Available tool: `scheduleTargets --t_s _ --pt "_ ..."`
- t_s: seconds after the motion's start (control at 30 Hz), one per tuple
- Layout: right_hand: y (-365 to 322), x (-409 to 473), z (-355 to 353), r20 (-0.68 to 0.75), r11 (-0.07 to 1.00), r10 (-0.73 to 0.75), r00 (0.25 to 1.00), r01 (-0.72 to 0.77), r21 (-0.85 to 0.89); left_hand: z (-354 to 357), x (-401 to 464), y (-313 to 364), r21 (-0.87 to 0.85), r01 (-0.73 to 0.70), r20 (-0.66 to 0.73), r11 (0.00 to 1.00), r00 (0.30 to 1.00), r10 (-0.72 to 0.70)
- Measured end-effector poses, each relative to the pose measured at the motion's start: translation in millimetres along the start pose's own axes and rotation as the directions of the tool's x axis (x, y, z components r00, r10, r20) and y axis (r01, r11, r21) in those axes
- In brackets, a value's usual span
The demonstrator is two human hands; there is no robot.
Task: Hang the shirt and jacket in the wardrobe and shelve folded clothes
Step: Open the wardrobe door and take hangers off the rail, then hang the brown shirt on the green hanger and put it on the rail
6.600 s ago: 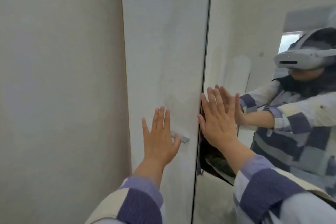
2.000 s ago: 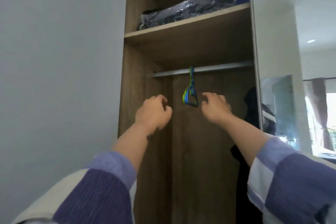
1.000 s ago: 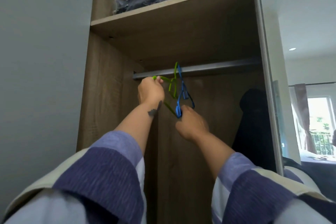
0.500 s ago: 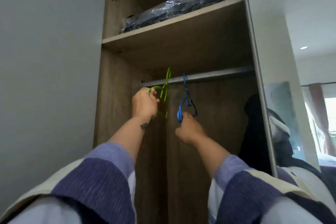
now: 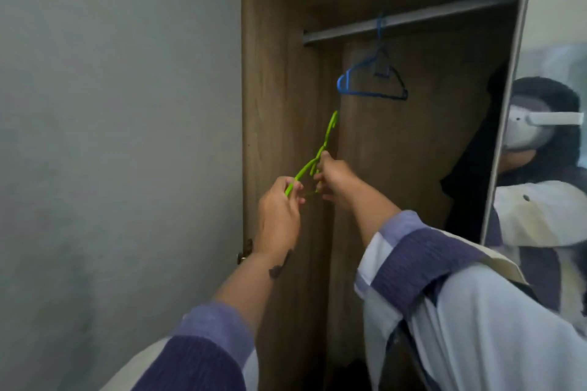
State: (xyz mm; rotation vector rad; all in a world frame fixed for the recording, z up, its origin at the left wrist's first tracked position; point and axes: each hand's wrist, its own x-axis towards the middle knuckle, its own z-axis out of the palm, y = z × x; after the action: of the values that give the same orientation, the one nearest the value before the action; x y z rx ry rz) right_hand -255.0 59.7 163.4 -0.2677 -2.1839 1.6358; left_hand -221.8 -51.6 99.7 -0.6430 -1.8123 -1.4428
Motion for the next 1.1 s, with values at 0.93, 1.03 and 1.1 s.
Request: scheduleTargets --t_s 0.93,1.03,1.1 --pt "98 -232 -55 0.787 0.783 -0.390 0.478 0.622 0.010 -113 -247 127 0.933 0.280 -0.195 0.225 0.921 -0.337" --pt "97 -266 -28 0.800 0.716 -0.421 0.427 0.698 0.005 -136 -274 149 0.947 0.287 -0.225 0.146 0.915 -0.336" --pt "94 -291 -5 0.795 0.703 -0.447 0.411 0.711 0.027 -150 -289 157 0.948 0.306 -0.264 0.083 0.906 -0.330"
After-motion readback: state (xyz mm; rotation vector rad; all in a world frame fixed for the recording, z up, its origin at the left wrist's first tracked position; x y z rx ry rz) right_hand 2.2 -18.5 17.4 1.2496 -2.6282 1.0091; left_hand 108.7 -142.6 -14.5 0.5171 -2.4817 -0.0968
